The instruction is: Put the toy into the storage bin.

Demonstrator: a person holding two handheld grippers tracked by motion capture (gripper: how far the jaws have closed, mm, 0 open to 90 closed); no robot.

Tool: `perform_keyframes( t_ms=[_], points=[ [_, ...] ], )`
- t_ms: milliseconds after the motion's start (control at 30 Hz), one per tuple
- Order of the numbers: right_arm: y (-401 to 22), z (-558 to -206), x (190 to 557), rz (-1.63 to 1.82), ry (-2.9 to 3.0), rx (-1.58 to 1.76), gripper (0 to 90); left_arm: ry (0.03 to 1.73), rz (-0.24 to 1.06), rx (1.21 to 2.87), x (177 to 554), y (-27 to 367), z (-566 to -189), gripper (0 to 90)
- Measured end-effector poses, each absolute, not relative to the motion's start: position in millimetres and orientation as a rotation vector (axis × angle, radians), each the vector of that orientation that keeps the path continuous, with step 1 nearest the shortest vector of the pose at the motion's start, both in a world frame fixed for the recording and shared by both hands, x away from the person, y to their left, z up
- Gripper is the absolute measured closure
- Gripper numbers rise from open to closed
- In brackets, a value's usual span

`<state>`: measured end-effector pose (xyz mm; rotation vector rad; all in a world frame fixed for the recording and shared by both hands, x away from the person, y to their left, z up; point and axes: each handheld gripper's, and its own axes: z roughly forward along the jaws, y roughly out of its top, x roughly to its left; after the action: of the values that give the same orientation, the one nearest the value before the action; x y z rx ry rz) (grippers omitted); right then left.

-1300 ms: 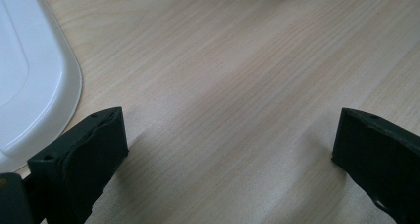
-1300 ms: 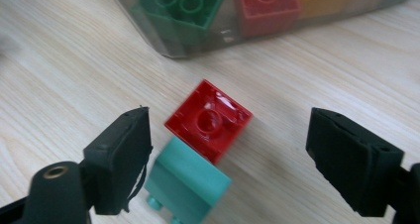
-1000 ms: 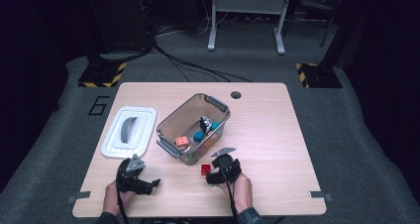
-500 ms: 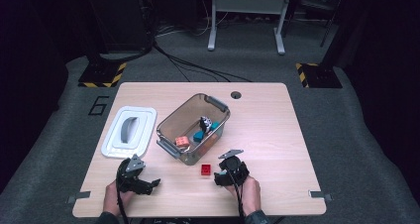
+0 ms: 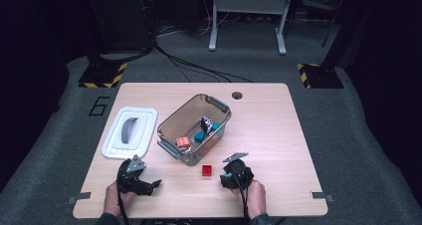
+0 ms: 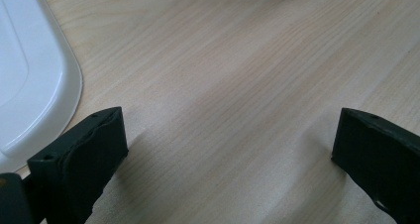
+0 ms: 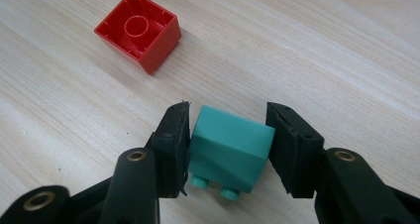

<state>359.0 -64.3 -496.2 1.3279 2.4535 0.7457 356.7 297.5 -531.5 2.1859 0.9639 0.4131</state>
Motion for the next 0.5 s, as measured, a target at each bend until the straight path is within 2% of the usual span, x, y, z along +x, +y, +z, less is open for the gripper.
perform_keyframes(
  t_ms=[500],
  points=[
    [-70.0,-495.9,356.5,0.736,2.444,1.352,52.6,0.963,0.413,2.186,356.7,297.5,-531.5,0.4]
  ],
)
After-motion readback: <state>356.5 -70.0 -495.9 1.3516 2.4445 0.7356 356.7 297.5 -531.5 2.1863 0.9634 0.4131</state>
